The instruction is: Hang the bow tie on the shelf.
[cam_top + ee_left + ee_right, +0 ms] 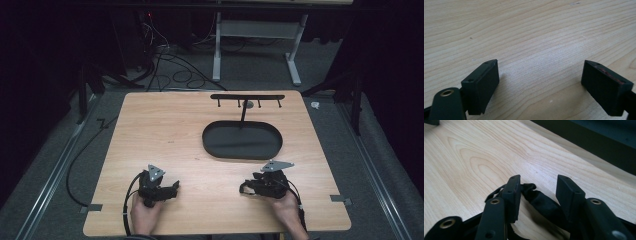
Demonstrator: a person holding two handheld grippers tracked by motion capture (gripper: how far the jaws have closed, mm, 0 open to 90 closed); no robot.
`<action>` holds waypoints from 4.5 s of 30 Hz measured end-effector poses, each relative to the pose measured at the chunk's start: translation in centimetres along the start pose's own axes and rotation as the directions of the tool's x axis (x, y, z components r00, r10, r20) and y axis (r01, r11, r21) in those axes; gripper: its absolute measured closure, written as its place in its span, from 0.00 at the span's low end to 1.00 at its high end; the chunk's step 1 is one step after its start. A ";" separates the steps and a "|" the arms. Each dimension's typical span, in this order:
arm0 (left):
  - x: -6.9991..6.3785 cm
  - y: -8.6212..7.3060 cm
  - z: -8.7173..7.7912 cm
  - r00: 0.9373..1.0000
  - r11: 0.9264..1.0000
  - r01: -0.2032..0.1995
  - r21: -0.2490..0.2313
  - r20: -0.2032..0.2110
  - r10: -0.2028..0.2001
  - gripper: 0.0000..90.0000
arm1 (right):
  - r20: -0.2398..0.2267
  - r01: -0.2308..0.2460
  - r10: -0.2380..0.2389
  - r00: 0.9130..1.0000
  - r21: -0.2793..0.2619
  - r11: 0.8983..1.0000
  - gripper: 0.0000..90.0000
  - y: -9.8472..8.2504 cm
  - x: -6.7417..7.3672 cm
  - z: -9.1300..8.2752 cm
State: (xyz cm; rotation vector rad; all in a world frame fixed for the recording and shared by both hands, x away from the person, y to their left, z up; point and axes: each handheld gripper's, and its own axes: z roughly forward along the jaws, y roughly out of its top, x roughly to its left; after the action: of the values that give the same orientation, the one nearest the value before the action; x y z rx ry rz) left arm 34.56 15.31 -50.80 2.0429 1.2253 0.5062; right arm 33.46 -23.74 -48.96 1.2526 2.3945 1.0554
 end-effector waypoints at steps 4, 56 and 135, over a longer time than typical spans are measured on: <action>0.0 0.0 0.0 1.000 1.000 0.000 0.000 0.000 0.000 0.17 | 0.002 0.003 -0.003 1.000 0.018 1.000 0.70 -0.3 -0.1 0.3; 0.0 0.0 0.0 1.000 1.000 0.000 0.000 0.000 0.000 0.17 | 0.060 0.023 -0.014 0.998 -0.156 0.987 0.91 1.5 -1.1 -5.7; 0.0 0.0 0.0 1.000 1.000 0.001 0.000 0.000 -0.001 0.17 | 0.124 -0.027 0.069 0.990 -0.307 0.951 0.91 8.8 -6.4 -9.0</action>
State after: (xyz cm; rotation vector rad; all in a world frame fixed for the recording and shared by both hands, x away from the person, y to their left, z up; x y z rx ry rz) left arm 34.56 15.31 -50.81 2.0424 1.2256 0.5058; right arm 38.19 -29.89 -37.16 1.2323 2.0172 1.2561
